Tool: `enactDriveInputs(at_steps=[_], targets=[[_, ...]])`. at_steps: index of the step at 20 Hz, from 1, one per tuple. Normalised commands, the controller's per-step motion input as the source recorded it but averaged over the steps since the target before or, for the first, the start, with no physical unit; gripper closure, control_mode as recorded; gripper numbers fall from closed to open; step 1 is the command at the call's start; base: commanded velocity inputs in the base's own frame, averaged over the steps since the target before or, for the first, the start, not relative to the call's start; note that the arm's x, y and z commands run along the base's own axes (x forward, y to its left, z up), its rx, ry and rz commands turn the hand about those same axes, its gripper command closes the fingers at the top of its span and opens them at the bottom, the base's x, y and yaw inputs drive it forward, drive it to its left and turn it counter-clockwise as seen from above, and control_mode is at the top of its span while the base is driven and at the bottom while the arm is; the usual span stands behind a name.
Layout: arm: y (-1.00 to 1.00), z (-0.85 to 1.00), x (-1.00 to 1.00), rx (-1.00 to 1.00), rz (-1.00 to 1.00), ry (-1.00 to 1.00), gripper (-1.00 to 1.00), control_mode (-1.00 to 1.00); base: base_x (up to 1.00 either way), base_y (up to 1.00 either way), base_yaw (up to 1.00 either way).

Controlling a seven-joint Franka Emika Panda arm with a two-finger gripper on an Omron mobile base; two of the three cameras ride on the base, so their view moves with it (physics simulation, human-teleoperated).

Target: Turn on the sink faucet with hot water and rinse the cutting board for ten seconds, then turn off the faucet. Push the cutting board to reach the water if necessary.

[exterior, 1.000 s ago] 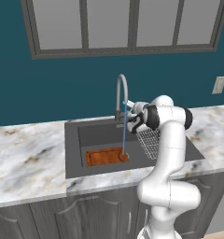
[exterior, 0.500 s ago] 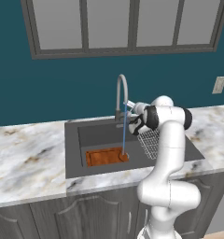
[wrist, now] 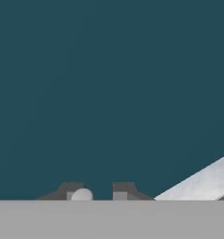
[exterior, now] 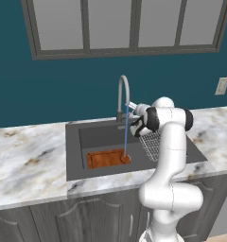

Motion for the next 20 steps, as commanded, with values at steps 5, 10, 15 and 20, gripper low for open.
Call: enactDriveInputs(at_steps=[5,10,15,20], targets=[[-0.16,0.0,-0.07,0.0,0.0,0.04,1.0,-1.0,0.0,0.0,0.0],[-0.02,0.0,0.0,0.0,0.0,0.0,1.0,-1.0,0.0,0.0,0.0],[0.0,0.0,0.0,0.0,0.0,0.0,1.0,-1.0,0.0,0.0,0.0],[0.0,0.0,0.0,0.0,0.0,0.0,1.0,-1.0,0.0,0.0,0.0]])
